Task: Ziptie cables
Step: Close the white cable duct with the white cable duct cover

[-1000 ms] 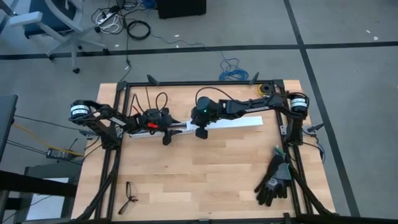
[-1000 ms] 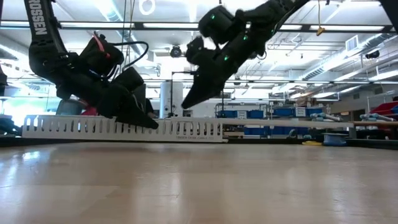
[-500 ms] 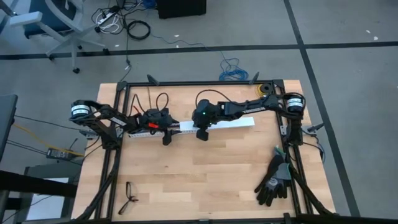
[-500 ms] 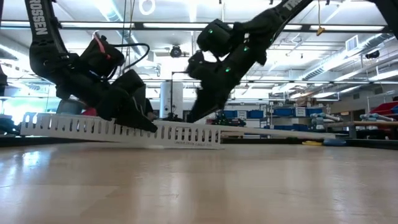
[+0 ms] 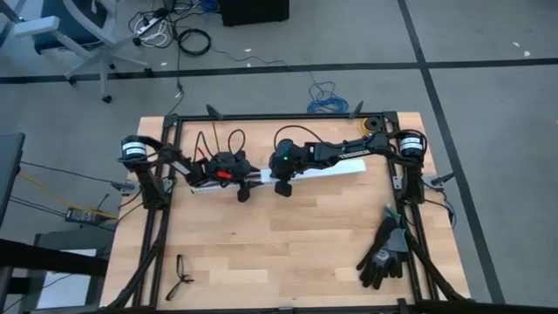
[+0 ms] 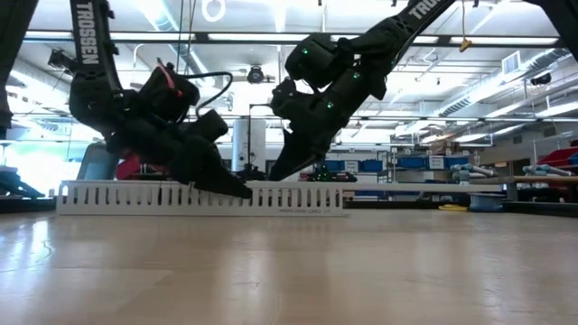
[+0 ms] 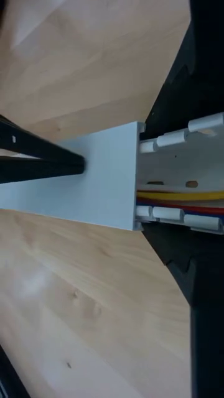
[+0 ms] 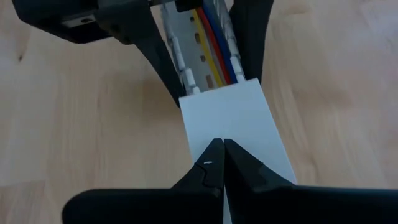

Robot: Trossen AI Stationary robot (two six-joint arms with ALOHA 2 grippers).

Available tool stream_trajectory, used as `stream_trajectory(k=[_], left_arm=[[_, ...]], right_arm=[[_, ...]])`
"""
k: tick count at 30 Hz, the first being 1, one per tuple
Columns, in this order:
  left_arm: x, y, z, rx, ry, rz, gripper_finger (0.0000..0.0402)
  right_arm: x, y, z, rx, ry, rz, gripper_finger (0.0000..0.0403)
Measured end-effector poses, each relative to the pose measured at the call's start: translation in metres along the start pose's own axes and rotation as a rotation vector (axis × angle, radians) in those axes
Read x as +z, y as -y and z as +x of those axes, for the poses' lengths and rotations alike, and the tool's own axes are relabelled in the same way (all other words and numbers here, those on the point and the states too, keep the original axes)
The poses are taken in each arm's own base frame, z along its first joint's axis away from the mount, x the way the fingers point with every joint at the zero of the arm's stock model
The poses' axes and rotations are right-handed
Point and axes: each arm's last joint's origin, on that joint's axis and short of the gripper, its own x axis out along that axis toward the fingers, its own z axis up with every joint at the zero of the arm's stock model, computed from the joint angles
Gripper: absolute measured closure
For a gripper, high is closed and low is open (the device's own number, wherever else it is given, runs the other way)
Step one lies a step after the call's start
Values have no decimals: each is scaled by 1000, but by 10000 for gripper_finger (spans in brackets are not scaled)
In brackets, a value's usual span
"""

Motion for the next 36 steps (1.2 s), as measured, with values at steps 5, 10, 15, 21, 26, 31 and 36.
stream_trajectory(k=[5,10,15,21,26,31,36], left_arm=[[3,-1,4,-1,11,13,176],[5,-1,5,0,16,12,176],[3,-1,5,3,12,9,169],[2,-1,5,3,2,8,131],[1,0,4,-12,-6,6,107],[-3,0,0,-14,1,-9,104],[-8,2,-9,-24,45,-27,104]], right_arm=[[-2,0,-1,-1,-27,5,403],[-3,0,0,0,-31,5,403],[-3,1,0,15,-34,9,403],[-3,2,0,18,-32,10,403],[-3,2,0,23,-33,11,403],[-4,1,1,28,-36,11,403],[-4,1,1,29,-39,12,403]])
